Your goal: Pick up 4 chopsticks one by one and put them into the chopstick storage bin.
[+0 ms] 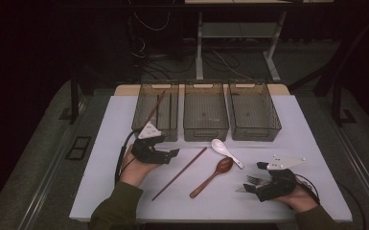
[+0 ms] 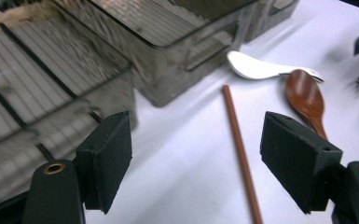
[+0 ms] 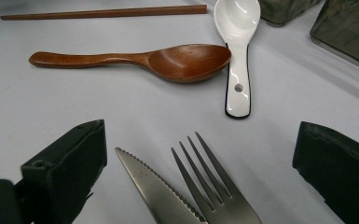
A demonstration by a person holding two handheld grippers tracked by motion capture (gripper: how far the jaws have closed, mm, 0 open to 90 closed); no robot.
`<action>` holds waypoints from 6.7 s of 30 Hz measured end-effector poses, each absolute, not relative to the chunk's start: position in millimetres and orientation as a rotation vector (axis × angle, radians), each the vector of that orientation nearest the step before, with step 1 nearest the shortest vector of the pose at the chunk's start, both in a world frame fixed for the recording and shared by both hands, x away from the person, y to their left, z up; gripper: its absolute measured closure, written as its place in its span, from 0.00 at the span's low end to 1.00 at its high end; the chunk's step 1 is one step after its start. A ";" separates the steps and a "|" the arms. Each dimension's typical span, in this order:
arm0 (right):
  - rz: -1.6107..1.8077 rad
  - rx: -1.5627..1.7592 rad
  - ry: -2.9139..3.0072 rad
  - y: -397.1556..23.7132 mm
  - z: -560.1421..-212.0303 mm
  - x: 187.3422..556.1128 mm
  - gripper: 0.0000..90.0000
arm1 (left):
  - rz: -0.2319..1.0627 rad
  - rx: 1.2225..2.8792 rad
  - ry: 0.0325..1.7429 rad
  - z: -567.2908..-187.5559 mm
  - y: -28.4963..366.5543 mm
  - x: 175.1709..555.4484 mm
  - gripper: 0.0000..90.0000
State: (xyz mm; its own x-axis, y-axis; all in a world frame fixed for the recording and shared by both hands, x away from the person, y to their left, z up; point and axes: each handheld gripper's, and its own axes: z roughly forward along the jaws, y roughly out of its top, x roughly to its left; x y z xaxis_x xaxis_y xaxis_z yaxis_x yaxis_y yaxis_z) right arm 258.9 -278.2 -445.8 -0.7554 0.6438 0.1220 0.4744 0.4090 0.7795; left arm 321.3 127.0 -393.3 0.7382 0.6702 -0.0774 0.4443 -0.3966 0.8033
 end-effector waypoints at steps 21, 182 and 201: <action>1.254 0.977 2.470 -277.2 -446.1 258.5 0.03 | 0.221 2.072 0.851 -432.1 100.8 301.3 0.67; 1.264 0.985 2.473 -278.7 -446.5 259.9 0.03 | 0.359 1.887 1.040 -351.4 167.5 494.7 0.93; 1.279 0.982 2.468 -279.4 -446.1 259.7 0.03 | 0.386 1.933 1.132 -375.6 159.9 511.4 0.92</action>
State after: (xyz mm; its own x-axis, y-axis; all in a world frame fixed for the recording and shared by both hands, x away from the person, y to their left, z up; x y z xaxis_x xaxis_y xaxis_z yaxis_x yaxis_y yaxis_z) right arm 259.7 -279.4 -446.1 -0.7615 0.6359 0.1258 0.4694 0.4072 0.7835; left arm 511.4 159.9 -375.6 0.5445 0.8265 -0.1428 0.5675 -0.2376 0.7884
